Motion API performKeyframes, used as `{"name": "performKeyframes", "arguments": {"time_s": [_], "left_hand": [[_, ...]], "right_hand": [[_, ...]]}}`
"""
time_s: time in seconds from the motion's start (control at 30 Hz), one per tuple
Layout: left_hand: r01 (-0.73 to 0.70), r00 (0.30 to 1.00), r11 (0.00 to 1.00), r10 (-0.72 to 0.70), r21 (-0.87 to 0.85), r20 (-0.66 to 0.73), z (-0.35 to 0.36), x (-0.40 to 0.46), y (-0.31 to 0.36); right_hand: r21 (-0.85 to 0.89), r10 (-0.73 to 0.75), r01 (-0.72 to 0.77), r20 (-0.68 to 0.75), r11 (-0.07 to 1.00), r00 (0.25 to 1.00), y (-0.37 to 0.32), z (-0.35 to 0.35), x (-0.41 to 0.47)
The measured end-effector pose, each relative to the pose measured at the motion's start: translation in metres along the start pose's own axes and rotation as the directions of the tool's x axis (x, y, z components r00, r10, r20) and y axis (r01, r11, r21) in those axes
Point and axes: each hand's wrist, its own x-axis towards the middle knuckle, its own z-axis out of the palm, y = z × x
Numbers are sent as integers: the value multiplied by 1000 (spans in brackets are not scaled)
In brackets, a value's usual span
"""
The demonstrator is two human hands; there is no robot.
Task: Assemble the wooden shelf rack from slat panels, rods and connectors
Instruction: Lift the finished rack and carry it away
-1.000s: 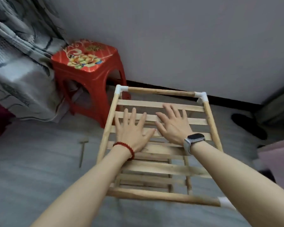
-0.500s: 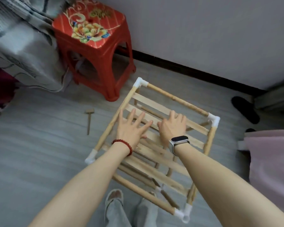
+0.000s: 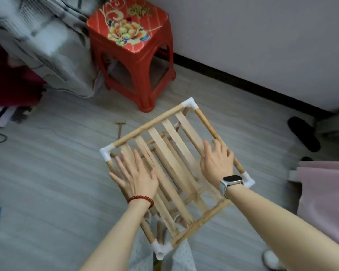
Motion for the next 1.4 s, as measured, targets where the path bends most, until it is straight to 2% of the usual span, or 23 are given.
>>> {"name": "performKeyframes", "arguments": {"time_s": [0.13, 0.23, 0.3, 0.43, 0.63, 0.87, 1.0, 1.23, 1.4], "left_hand": [[274, 961, 951, -278, -145, -5, 6, -3, -12], [350, 933, 895, -361, -278, 13, 14, -6, -20], [349, 929, 875, -369, -336, 3, 18, -9, -20], [369, 917, 866, -398, -337, -19, 19, -14, -15], [313, 935, 879, -352, -360, -48, 5, 1, -25], [220, 944, 937, -275, -272, -184, -28, -9, -43], [226, 927, 925, -301, -306, -223, -63, -27, -70], [308, 839, 834, -465, -458, -282, -150, -98, -148], [346, 750, 734, -590, -584, -299, -194, -156, -218]], "right_hand": [[63, 24, -31, 113, 998, 993, 24, 7, 19], [96, 4, -11, 65, 995, 998, 22, 15, 26], [95, 0, -4, 42, 995, 999, 22, 18, 29], [74, -4, 0, 61, 997, 998, 23, 21, 29], [113, 18, -29, 101, 993, 995, 17, 18, 27], [226, 36, -55, 86, 973, 996, 2, 10, -8], [252, -42, 34, 28, 967, 999, -27, -20, -22], [229, -275, 270, -12, 935, 961, -115, -112, -56], [270, -341, 344, -60, 899, 938, -190, -156, -103]]}}
